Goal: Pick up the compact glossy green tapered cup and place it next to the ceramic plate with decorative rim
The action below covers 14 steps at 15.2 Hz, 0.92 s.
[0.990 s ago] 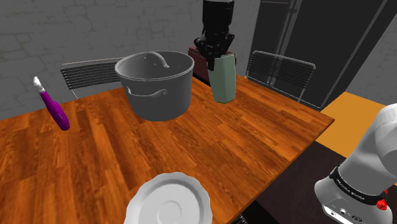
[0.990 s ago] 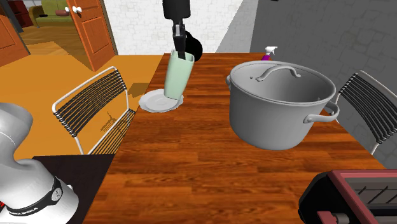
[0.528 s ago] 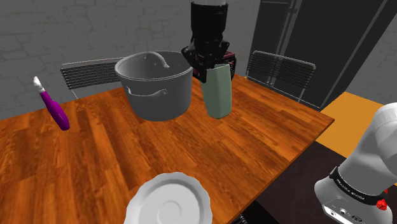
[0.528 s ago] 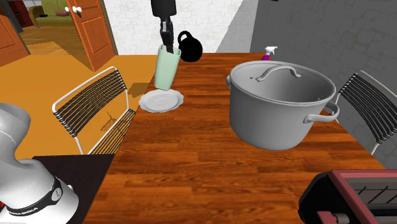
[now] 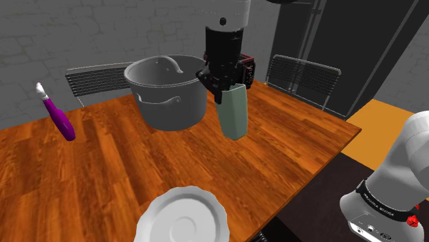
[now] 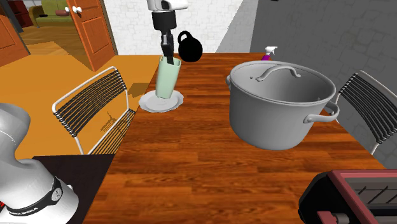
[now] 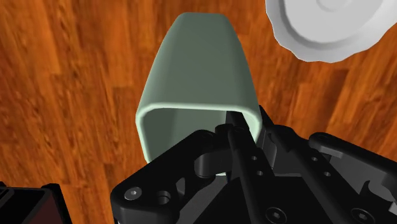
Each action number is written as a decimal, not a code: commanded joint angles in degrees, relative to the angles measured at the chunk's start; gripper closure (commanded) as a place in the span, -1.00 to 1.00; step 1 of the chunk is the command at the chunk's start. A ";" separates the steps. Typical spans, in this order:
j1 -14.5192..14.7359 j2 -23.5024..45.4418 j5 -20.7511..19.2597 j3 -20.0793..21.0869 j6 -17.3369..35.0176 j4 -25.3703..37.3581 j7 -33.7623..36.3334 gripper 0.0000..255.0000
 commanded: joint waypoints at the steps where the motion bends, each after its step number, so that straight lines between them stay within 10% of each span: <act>1: 0.01 0.03 -0.01 0.03 1.63 -1.56 0.03 1.00; 14: 0.17 1.23 -0.43 0.46 11.58 -10.40 0.71 1.00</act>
